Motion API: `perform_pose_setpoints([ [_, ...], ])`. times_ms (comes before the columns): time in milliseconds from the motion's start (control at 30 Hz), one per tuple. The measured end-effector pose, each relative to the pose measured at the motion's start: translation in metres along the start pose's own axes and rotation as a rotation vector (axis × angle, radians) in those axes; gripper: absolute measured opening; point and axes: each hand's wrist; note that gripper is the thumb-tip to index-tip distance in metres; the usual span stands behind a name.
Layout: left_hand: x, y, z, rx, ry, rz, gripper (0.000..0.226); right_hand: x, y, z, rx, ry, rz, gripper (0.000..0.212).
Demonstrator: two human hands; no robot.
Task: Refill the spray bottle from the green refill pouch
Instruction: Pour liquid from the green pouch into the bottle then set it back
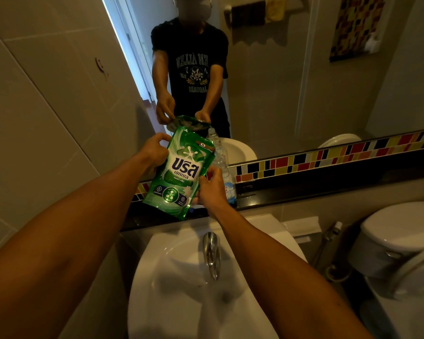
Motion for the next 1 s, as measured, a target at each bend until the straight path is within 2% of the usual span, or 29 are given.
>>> perform_pose_setpoints([
  [333, -0.0018, -0.0020, -0.0016, 0.014, 0.016, -0.029, 0.045, 0.0026, 0.0027, -0.0002, -0.013, 0.007, 0.043, 0.026],
  [1000, -0.0052, 0.0045, -0.0017, 0.012, -0.006, -0.037, 0.045, 0.0036, -0.0007, 0.0047, -0.044, -0.003, -0.041, 0.027],
])
Point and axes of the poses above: each hand's wrist, its own z-axis away from the middle knuckle, its own x-axis out of the palm, y = z × x, and after that the axes turned 10 degrees about x, right-handed
